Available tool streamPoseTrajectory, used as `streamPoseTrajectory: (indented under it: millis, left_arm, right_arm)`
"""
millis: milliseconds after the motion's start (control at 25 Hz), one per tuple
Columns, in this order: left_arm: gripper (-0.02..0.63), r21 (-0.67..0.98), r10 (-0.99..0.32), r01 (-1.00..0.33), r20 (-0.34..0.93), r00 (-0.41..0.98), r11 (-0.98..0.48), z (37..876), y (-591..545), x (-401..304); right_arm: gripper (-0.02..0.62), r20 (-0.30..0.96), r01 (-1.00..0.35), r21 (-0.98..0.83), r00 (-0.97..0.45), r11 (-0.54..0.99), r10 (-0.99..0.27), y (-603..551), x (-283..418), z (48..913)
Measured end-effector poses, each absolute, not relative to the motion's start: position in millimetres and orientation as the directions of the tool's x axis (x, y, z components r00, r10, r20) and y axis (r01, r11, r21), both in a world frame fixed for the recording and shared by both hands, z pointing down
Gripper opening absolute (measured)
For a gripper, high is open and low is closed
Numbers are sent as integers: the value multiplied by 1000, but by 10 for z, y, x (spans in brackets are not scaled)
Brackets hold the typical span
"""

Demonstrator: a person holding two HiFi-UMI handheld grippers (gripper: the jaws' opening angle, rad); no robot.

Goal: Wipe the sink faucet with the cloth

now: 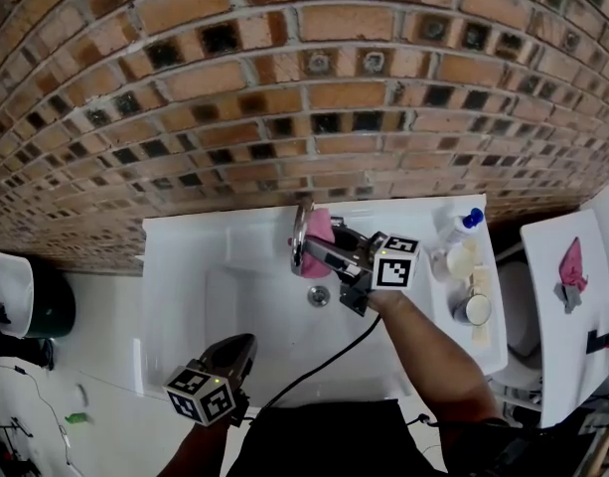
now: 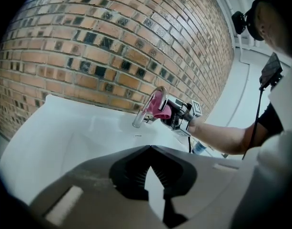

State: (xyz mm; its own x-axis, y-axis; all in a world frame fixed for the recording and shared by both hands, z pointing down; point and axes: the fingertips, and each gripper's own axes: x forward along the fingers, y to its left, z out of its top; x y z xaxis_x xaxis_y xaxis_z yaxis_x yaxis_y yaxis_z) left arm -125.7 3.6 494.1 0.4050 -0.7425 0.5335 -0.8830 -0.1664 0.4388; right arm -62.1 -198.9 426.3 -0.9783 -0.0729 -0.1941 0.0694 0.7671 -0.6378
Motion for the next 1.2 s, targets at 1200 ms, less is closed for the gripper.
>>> streamPoseTrajectory:
  millis: [1200]
  left_arm:
    - [6, 442, -724, -855, 492, 484, -272, 4932, -48, -1196]
  right_arm:
    - [133, 151, -192, -360, -978, 913, -146, -1501, -323, 4609]
